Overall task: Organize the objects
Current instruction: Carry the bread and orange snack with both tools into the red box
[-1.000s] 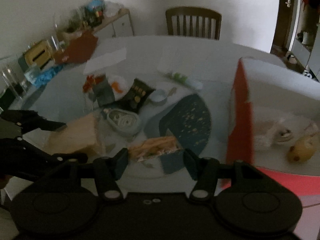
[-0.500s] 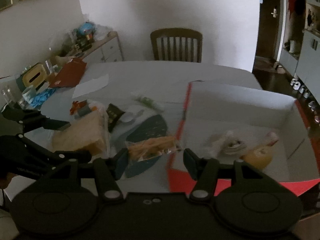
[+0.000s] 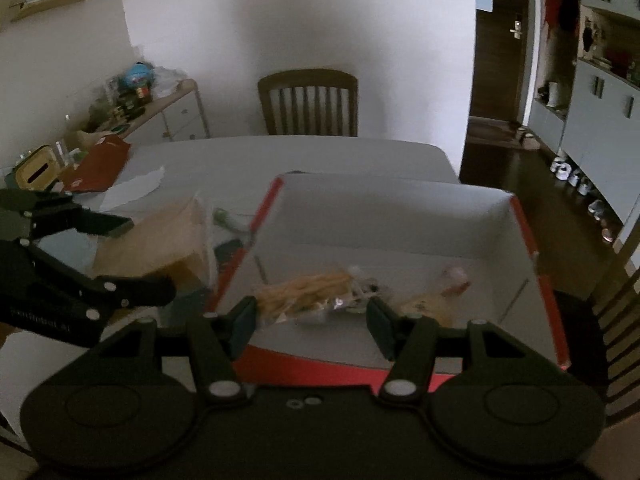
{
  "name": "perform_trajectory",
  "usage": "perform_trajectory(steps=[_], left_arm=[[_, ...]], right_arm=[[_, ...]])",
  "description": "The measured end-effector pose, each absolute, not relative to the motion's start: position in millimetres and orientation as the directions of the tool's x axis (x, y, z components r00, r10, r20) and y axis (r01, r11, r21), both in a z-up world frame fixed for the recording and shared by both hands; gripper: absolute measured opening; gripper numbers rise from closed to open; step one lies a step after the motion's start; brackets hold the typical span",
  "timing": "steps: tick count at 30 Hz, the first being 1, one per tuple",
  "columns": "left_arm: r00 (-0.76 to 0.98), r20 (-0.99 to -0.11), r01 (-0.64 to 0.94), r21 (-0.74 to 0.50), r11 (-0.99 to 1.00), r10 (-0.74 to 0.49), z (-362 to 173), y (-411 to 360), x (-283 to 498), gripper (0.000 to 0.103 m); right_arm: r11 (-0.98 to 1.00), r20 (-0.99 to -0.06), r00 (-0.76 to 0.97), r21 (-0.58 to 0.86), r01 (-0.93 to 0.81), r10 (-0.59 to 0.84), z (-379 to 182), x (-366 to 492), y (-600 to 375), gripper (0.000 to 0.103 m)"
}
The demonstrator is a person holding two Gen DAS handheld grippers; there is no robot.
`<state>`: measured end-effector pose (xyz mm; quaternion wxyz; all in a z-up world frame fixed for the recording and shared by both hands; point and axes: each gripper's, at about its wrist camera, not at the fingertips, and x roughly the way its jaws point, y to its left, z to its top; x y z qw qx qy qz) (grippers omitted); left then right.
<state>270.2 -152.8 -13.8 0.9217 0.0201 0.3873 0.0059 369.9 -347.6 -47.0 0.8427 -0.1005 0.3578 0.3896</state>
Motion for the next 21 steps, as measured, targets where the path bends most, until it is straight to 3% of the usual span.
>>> perform_trajectory(steps=[11, 21], left_arm=[[0.696, -0.718, 0.063, 0.067, 0.996, 0.004, -13, -195, 342, 0.086], [0.650, -0.760, 0.140, 0.147, 0.979, 0.021, -38, -227, 403, 0.086]], right_arm=[[0.726, -0.706, 0.465, 0.101, -0.681, 0.534, -63, 410, -378, 0.059], [0.771, -0.791, 0.415, 0.110, -0.627, 0.450, -93, 440, -385, 0.059]])
